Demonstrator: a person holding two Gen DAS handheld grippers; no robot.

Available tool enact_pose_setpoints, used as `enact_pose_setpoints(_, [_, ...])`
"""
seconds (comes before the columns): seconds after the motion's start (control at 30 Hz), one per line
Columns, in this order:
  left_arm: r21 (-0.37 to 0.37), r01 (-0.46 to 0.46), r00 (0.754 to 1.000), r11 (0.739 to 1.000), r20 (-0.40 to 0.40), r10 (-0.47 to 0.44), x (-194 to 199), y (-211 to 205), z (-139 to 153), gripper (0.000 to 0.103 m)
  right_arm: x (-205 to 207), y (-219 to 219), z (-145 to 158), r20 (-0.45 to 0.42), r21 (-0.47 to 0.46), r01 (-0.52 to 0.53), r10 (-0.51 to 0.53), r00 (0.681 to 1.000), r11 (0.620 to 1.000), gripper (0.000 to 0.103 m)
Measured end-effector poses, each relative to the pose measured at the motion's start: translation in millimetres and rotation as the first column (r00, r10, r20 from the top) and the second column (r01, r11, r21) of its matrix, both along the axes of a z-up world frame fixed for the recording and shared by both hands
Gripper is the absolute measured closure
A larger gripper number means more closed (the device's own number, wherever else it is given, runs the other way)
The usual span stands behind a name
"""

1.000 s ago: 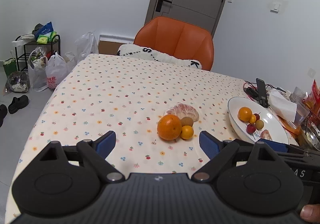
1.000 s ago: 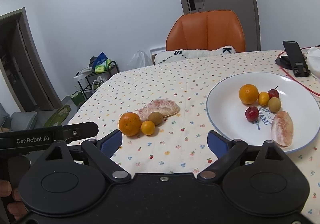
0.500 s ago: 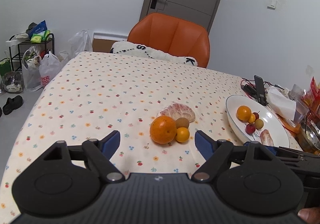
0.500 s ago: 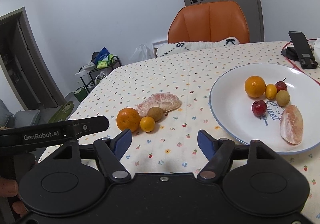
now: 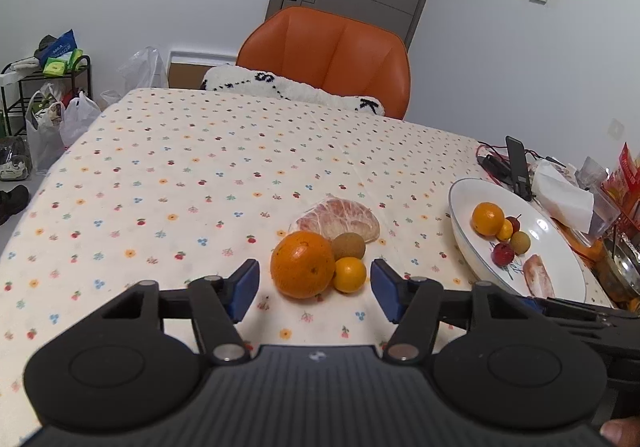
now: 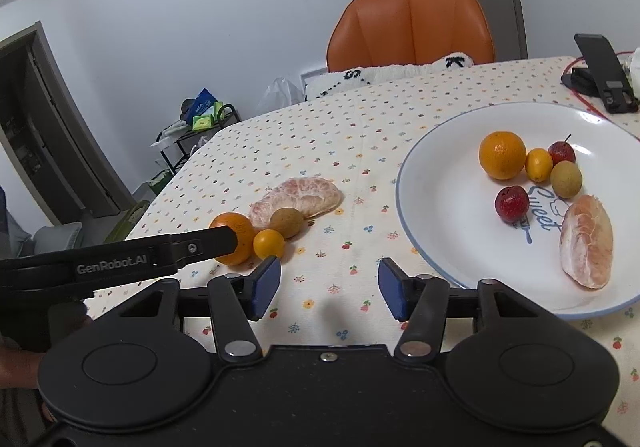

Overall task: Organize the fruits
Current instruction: 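Grasp the second large orange with the left tool while the right tool grasps a small orange fruit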

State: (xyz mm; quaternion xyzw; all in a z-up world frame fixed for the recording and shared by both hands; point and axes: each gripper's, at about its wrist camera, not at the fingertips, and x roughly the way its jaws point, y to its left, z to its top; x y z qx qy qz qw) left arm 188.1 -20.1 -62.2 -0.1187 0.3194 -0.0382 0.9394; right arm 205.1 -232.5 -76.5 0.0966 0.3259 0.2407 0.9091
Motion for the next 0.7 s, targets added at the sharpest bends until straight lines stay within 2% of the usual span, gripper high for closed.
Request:
enact_pose_setpoints(0.07, [0.001,-0.004,1.0,1.0,-0.004,0.004,5.1,0.9,-3.0,0.047,2.1,-0.4,-0.8,-0.01,0.014,-0.012,0.012,1.0,1.0,0.056])
enact_pose_setpoints(0.2, [-0.002,-0.016,1.0,1.0,-0.02,0.016,13.1,4.4,-9.3,0.051,3.7,3.8,-0.5,-0.01,0.018,-0.033,0.033,0.999,0.999,0.056])
enact_pose_setpoints(0.27, [-0.006,-0.016,1.0,1.0,-0.025,0.016,14.8,6.3,-11.2,0.064,6.0,6.0,-0.7,-0.013,0.02,-0.04,0.041,0.999,0.999,0.056])
enact_pose_setpoints(0.3, [-0.024,-0.005,1.0,1.0,-0.022,0.005,14.9,8.3,-11.5,0.066,6.9,7.6,-1.0,-0.014,0.019,-0.044,0.044,0.999,0.999,0.056])
enact_pose_setpoints(0.7, [-0.019,-0.033,0.999,0.999,-0.02,0.032,3.9,26.9,-5.6,0.067,20.2,37.9,-2.9,-0.009,-0.004,-0.097,0.097,0.995,0.995,0.056])
